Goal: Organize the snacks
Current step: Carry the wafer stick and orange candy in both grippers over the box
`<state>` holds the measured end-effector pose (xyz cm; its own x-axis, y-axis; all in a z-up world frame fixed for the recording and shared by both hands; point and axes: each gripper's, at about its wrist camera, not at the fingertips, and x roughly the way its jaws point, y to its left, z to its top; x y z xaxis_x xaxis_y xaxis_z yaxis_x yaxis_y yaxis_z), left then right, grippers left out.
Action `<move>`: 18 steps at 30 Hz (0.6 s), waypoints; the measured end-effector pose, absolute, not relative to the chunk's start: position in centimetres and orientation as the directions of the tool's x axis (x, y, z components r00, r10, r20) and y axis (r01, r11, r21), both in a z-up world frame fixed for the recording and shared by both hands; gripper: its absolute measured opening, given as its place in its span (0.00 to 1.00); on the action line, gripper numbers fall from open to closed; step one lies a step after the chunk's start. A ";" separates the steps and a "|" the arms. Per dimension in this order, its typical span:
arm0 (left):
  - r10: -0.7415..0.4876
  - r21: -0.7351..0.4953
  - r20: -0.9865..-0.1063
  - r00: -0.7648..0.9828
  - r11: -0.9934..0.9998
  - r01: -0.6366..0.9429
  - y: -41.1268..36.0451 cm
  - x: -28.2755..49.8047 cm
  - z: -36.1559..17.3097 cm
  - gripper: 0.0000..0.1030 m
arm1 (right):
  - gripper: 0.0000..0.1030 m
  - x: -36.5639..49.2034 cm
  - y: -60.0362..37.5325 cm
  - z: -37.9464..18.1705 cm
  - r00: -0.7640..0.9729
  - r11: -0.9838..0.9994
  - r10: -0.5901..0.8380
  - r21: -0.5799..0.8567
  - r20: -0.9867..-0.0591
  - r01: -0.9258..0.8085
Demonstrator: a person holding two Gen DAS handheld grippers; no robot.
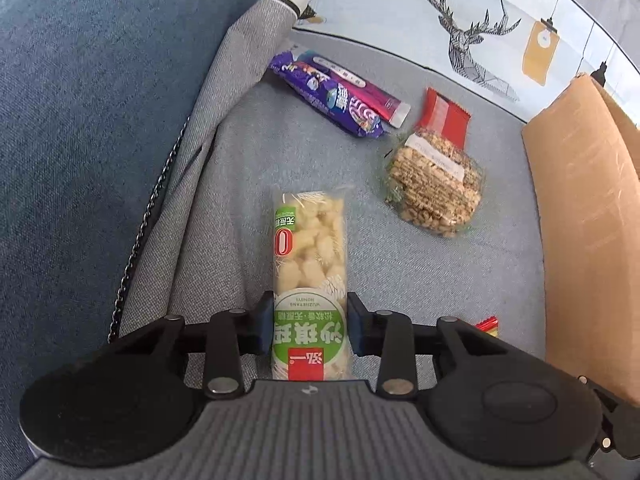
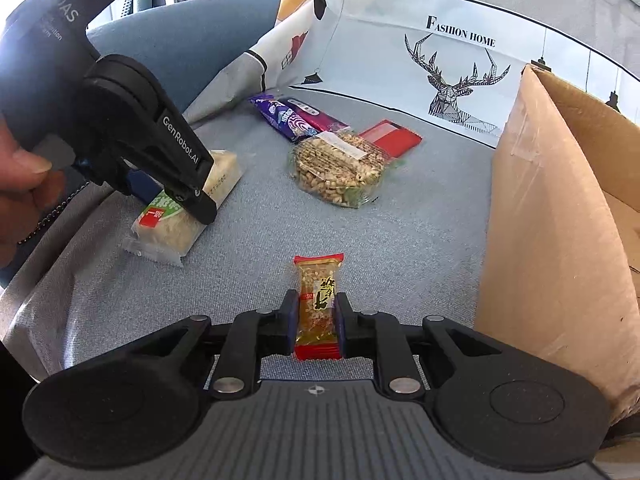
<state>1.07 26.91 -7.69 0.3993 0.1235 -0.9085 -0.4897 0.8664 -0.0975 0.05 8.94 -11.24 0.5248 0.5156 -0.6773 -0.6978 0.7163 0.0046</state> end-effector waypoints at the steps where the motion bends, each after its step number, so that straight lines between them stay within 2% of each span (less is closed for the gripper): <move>1: 0.125 -0.101 -0.905 0.407 0.866 -0.490 26.9 1.0 -7.6 0.38 | 0.19 0.0 8.9 -11.2 0.527 0.716 0.516 0.003 -0.675 -0.698; 12: 0.149 -0.116 -0.867 0.476 0.867 -0.484 26.8 0.8 -6.3 0.38 | 0.18 -0.2 8.5 -10.5 0.545 0.719 0.534 0.008 -0.646 -0.695; 18: 0.166 -0.110 -0.850 0.500 0.872 -0.477 26.5 0.9 -5.7 0.38 | 0.18 -0.6 8.0 -9.4 0.565 0.714 0.568 0.017 -0.599 -0.700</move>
